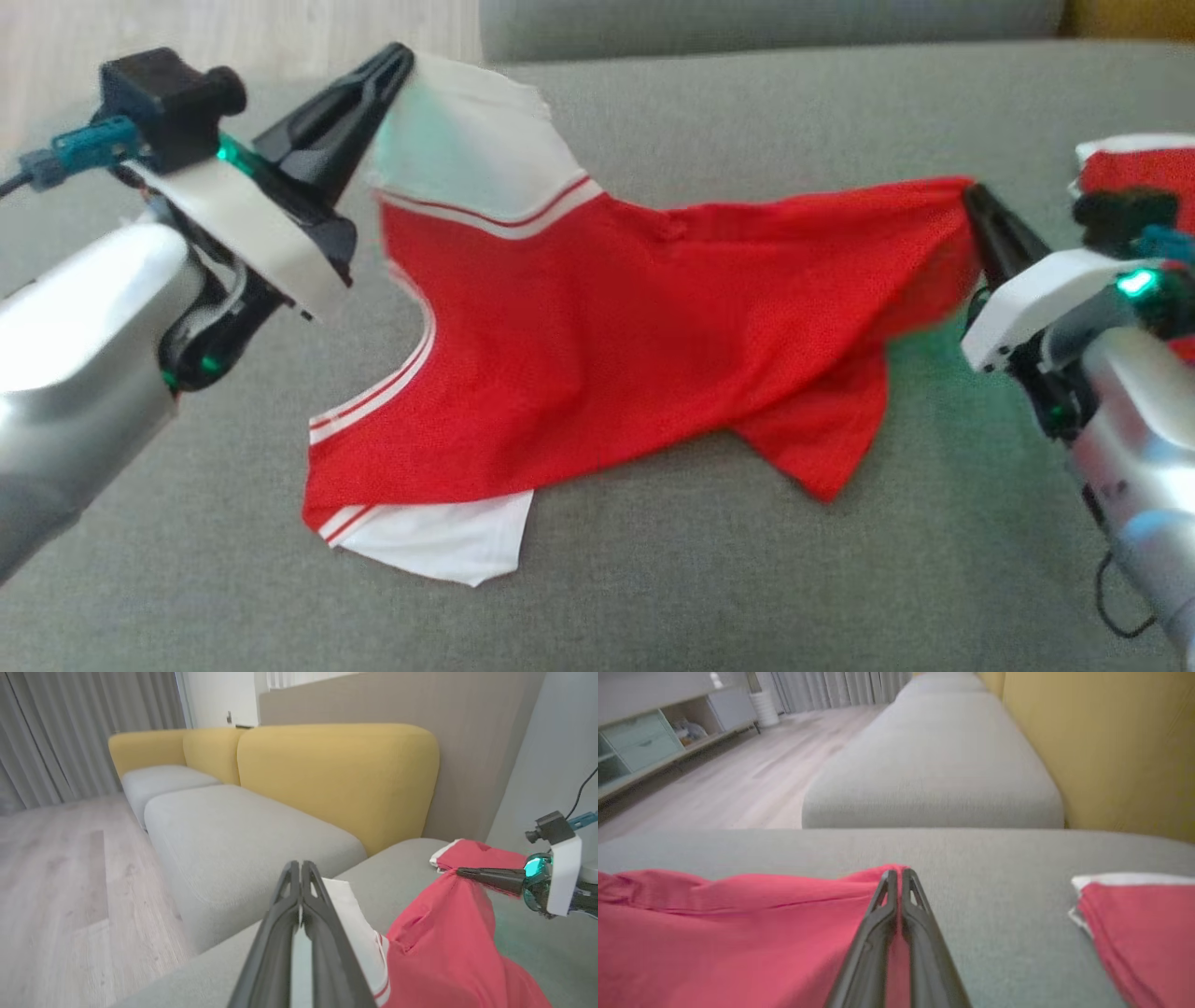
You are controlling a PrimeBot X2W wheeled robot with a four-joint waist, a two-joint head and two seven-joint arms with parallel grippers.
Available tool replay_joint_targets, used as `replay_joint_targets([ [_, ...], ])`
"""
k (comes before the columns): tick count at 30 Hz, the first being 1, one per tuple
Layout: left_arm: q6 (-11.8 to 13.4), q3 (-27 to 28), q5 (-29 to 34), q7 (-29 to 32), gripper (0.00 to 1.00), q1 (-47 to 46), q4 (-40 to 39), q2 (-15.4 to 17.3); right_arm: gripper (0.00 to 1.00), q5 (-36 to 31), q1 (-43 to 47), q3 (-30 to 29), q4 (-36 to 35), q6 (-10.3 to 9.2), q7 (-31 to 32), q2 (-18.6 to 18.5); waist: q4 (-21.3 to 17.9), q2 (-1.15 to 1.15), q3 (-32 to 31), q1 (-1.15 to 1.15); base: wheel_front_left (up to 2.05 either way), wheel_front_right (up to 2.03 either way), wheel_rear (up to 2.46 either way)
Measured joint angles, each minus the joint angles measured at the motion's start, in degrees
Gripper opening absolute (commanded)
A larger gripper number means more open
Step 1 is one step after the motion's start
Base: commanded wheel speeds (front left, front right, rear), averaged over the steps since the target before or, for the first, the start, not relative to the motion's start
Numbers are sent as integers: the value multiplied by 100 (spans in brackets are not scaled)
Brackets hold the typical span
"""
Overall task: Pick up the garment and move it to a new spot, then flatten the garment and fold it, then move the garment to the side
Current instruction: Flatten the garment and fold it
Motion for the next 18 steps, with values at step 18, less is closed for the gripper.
replay_joint_targets([
  [18,411,703,757,-494,0,-434,-970,951,0,104,220,-1126,-2883,0,690,-1323,-89,0,-1500,-1,0,0,0],
])
